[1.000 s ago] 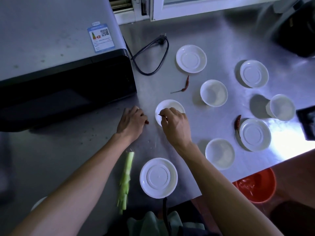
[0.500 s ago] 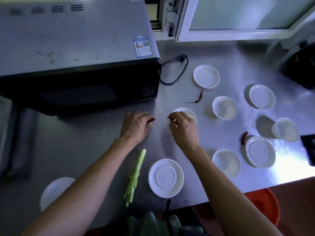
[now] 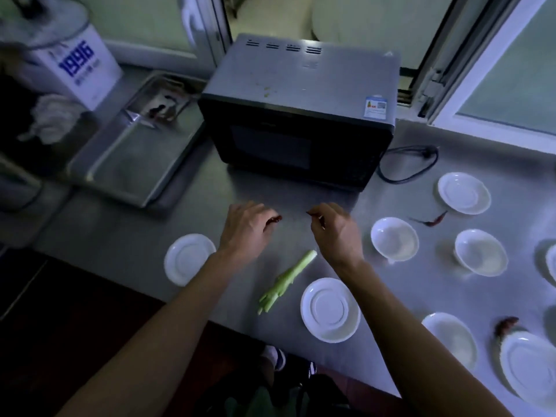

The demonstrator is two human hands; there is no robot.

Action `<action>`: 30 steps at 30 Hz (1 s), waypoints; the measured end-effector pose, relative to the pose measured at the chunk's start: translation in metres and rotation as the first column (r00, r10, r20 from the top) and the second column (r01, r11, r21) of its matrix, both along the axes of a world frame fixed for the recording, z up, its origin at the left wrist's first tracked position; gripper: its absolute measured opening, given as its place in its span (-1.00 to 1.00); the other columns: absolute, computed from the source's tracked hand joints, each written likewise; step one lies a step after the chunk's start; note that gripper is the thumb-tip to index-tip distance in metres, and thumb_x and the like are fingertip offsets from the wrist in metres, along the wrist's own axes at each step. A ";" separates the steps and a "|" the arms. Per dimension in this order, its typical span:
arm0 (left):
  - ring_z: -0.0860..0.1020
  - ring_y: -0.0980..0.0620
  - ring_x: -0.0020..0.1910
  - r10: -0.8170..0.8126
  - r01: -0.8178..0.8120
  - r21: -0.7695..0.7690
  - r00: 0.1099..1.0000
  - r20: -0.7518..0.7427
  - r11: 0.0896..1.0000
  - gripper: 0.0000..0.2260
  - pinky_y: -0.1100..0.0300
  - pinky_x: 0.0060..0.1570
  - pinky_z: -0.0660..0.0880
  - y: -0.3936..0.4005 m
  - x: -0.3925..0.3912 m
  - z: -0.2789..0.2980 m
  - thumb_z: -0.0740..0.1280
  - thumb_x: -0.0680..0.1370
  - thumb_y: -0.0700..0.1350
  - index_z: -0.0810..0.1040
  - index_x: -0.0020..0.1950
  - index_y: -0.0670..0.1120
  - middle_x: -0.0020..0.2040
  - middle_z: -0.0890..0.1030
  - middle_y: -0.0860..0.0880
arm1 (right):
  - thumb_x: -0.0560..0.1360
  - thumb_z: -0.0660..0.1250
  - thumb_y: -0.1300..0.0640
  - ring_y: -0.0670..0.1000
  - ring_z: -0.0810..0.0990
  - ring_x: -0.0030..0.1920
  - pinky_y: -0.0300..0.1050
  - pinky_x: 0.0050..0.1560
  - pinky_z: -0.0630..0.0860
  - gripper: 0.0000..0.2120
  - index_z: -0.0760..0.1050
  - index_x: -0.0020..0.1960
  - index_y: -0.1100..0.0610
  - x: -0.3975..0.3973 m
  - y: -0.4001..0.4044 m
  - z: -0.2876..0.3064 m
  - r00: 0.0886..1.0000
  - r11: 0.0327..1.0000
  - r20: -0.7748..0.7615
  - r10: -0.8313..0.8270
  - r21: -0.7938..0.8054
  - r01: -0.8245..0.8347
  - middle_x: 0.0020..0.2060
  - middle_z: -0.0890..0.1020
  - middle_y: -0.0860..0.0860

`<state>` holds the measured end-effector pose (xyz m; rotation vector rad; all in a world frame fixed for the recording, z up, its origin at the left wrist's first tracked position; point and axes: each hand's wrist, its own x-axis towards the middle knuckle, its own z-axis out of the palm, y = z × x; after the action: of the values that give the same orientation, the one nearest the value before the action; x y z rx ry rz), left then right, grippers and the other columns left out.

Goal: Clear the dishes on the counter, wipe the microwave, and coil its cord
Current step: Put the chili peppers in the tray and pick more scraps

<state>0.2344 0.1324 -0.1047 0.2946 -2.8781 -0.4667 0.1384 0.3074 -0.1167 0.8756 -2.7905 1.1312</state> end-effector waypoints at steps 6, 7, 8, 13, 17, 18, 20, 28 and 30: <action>0.59 -0.16 -0.06 0.216 -0.217 -0.012 0.975 -0.053 0.976 -0.87 -0.08 -0.04 0.42 -0.044 0.077 0.016 0.39 0.53 -0.18 0.70 0.02 -0.09 -0.10 0.68 -0.04 | 0.43 0.37 0.36 0.19 0.63 -0.15 -0.04 -0.24 0.53 -0.82 0.65 -0.03 0.17 0.046 -0.066 0.019 0.976 0.977 -0.063 0.206 -0.034 -0.209 -0.10 0.68 0.08; 0.58 -0.15 -0.05 0.244 -0.245 -0.010 0.968 -0.051 0.969 -0.87 -0.07 -0.04 0.42 -0.054 0.089 0.017 0.38 0.54 -0.15 0.70 0.03 -0.07 -0.10 0.67 -0.03 | 0.43 0.37 0.36 0.18 0.64 -0.16 -0.06 -0.24 0.52 -0.82 0.65 -0.03 0.17 0.054 -0.078 0.022 0.968 0.970 -0.080 0.239 -0.032 -0.242 -0.09 0.68 0.08; 0.59 -0.13 -0.05 0.271 -0.272 -0.012 0.961 -0.048 0.962 -0.87 -0.06 -0.03 0.42 -0.064 0.101 0.018 0.37 0.56 -0.13 0.70 0.04 -0.05 -0.09 0.67 -0.02 | 0.44 0.37 0.37 0.16 0.64 -0.16 -0.08 -0.24 0.52 -0.82 0.65 -0.03 0.17 0.062 -0.090 0.025 0.957 0.961 -0.099 0.272 -0.026 -0.276 -0.09 0.68 0.08; 0.61 -0.10 -0.11 0.405 -0.408 -0.018 0.911 -0.077 0.913 -0.93 -0.01 -0.05 0.43 -0.117 0.168 0.016 0.45 0.51 -0.12 0.71 -0.04 -0.01 -0.12 0.69 0.01 | 0.49 0.34 0.33 0.18 0.63 -0.10 0.05 -0.18 0.57 -0.80 0.65 0.05 0.16 0.105 -0.158 0.029 0.913 0.918 -0.098 0.395 0.035 -0.394 -0.03 0.67 0.09; 0.61 -0.12 -0.10 0.491 -0.493 -0.007 0.867 -0.080 0.870 -0.93 0.00 -0.07 0.42 -0.172 0.225 0.014 0.43 0.52 -0.11 0.71 -0.06 -0.04 -0.12 0.68 -0.01 | 0.52 0.31 0.31 0.18 0.62 -0.10 0.02 -0.12 0.54 -0.78 0.65 0.09 0.14 0.151 -0.226 0.030 0.896 0.897 -0.052 0.441 0.066 -0.438 0.00 0.67 0.05; 0.60 -0.10 -0.07 0.510 -0.511 0.003 0.858 -0.066 0.860 -0.90 -0.01 -0.03 0.42 -0.187 0.240 0.013 0.41 0.53 -0.11 0.71 -0.01 -0.03 -0.09 0.68 -0.01 | 0.52 0.31 0.31 0.17 0.62 -0.10 -0.01 -0.12 0.52 -0.78 0.65 0.09 0.14 0.163 -0.244 0.030 0.887 0.887 -0.049 0.459 0.074 -0.455 0.00 0.67 0.05; 0.58 -0.06 -0.01 0.544 -0.544 0.015 0.838 -0.047 0.839 -0.85 -0.01 0.04 0.40 -0.218 0.269 0.012 0.37 0.55 -0.10 0.69 0.07 0.00 -0.03 0.67 0.02 | 0.51 0.33 0.30 0.18 0.63 -0.11 -0.04 -0.13 0.51 -0.79 0.65 0.08 0.13 0.189 -0.279 0.034 0.866 0.868 -0.067 0.496 0.078 -0.491 -0.02 0.67 0.05; 0.54 0.03 0.06 0.592 -0.591 0.036 0.805 -0.029 0.806 -0.83 0.01 0.12 0.35 -0.315 0.340 0.009 0.32 0.59 -0.06 0.66 0.12 0.05 0.05 0.65 0.09 | 0.49 0.36 0.27 0.08 0.66 -0.09 -0.10 -0.18 0.54 -0.82 0.65 0.03 0.08 0.253 -0.386 0.043 0.825 0.838 -0.151 0.545 0.075 -0.540 0.00 0.69 -0.02; 0.54 0.01 0.06 0.586 -0.584 0.046 0.810 -0.027 0.810 -0.83 0.00 0.11 0.35 -0.331 0.345 0.008 0.33 0.58 -0.07 0.66 0.12 0.05 0.04 0.65 0.08 | 0.48 0.36 0.27 0.08 0.66 -0.07 -0.11 -0.17 0.53 -0.81 0.65 0.02 0.07 0.256 -0.400 0.042 0.836 0.847 -0.137 0.532 0.083 -0.526 0.01 0.68 -0.03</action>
<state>0.5795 -0.1982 -0.0968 1.1219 -2.5426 -0.3915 0.3945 -0.0929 -0.0746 1.7374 -2.5128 0.9832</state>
